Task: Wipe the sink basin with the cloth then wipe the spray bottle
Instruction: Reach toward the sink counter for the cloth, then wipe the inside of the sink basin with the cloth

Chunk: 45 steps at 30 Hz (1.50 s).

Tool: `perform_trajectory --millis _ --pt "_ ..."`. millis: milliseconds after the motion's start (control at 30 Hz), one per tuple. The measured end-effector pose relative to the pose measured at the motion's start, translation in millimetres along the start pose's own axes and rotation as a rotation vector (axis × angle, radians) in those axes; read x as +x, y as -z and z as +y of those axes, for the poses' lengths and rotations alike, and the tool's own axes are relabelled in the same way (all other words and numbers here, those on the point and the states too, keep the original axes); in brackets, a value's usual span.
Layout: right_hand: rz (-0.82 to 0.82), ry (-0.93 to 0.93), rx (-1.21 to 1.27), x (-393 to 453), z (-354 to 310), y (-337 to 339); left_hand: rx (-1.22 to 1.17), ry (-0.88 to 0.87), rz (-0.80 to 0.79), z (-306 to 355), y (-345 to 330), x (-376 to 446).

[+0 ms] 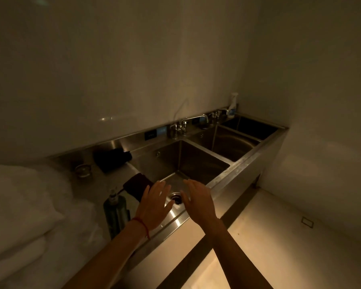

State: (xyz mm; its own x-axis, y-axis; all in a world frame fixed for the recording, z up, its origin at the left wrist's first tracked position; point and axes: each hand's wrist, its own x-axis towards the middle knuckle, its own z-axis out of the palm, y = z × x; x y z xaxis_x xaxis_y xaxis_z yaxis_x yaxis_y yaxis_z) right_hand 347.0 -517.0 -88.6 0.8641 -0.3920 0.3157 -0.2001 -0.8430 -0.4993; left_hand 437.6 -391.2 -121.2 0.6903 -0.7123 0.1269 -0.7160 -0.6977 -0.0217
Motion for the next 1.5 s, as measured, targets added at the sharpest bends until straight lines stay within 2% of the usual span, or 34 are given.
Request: perform_trajectory --millis 67,233,300,367,467,600,933,1500 --pt "-0.021 0.031 -0.008 22.6 12.5 -6.0 0.034 0.0 -0.012 -1.7 -4.3 17.2" --pt "-0.108 0.122 -0.008 67.3 36.5 -26.6 -0.065 0.152 0.032 -1.9 -14.9 48.3" --pt "-0.129 0.153 0.009 80.4 43.4 -35.1 -0.095 0.17 0.102 -0.4 -12.6 54.1" --pt "-0.145 0.192 0.022 91.4 48.4 -43.7 -0.002 0.205 0.126 -0.5 -16.5 59.9" --pt "-0.181 0.28 0.035 103.1 52.2 -55.7 -0.138 0.31 0.061 -6.7 -35.5 66.5" --pt "-0.195 0.362 0.081 111.8 54.9 -69.8 -0.095 0.43 -0.042 -14.8 -60.5 67.2" --pt "-0.419 0.364 0.012 124.2 58.6 -112.5 -0.065 0.496 -0.178 -24.9 -82.8 71.7" --pt "-0.56 0.425 -0.078 147.7 63.4 -195.4 -0.248 0.579 -0.243 -57.9 -126.3 101.2"
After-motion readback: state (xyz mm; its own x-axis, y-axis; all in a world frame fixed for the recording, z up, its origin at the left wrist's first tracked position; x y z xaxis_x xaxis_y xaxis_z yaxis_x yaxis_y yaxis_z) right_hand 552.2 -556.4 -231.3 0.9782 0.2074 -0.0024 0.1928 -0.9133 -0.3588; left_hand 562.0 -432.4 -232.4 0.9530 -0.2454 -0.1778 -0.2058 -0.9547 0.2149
